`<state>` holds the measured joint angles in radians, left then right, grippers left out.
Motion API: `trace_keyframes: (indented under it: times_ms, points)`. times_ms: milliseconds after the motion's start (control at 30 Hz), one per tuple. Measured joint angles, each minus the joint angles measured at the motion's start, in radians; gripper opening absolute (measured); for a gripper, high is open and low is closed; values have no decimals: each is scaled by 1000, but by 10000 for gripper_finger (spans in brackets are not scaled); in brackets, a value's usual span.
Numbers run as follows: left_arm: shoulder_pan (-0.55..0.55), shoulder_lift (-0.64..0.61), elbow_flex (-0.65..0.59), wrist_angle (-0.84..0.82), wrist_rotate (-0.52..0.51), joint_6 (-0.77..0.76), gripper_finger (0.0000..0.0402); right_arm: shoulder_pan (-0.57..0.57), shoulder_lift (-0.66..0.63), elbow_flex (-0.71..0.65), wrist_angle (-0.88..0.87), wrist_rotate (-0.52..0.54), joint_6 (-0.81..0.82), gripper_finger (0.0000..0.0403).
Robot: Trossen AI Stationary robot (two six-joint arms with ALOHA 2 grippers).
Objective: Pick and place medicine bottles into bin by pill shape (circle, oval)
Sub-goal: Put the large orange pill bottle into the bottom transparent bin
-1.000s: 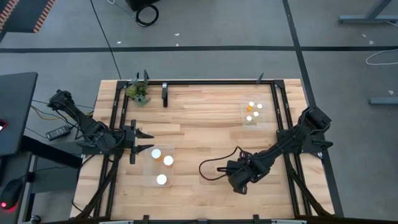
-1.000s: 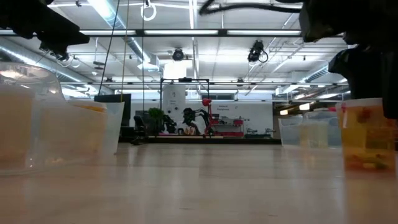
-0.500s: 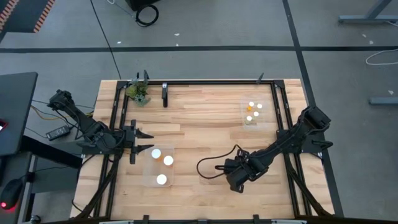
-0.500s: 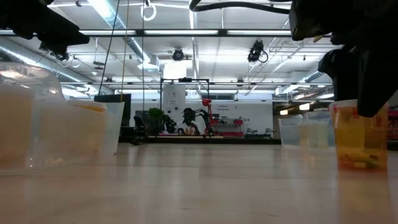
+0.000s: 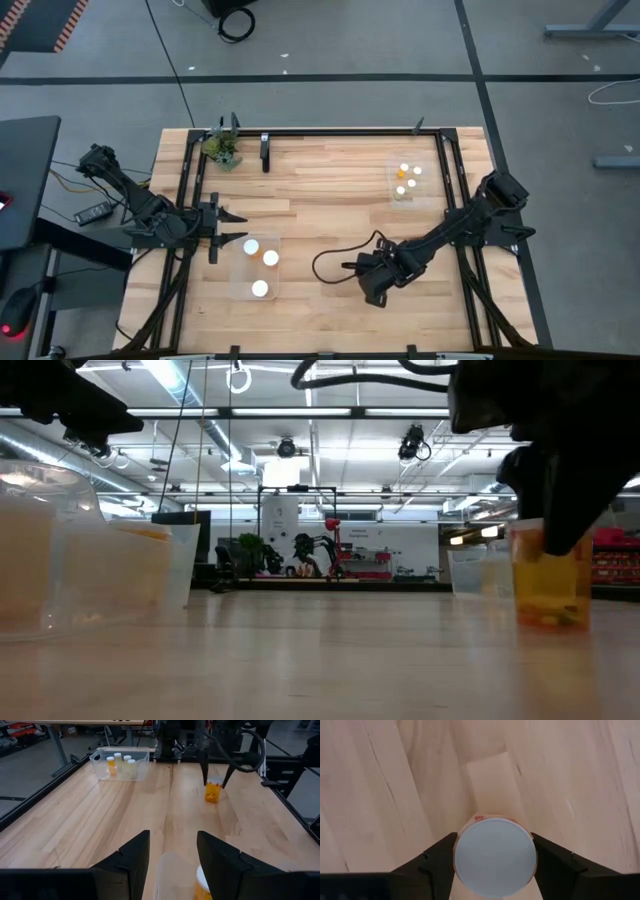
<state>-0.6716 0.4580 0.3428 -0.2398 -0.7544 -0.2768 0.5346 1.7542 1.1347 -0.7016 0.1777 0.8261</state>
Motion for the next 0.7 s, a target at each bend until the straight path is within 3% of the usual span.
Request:
trace_keyframes:
  times_ms: [300,700]
  points:
    - [0,0,0,-1,5,-7,172,-52,0,58,40,11,-81,232]
    - [0,0,0,-2,19,-52,172,-116,0,194,114,121,-241,230]
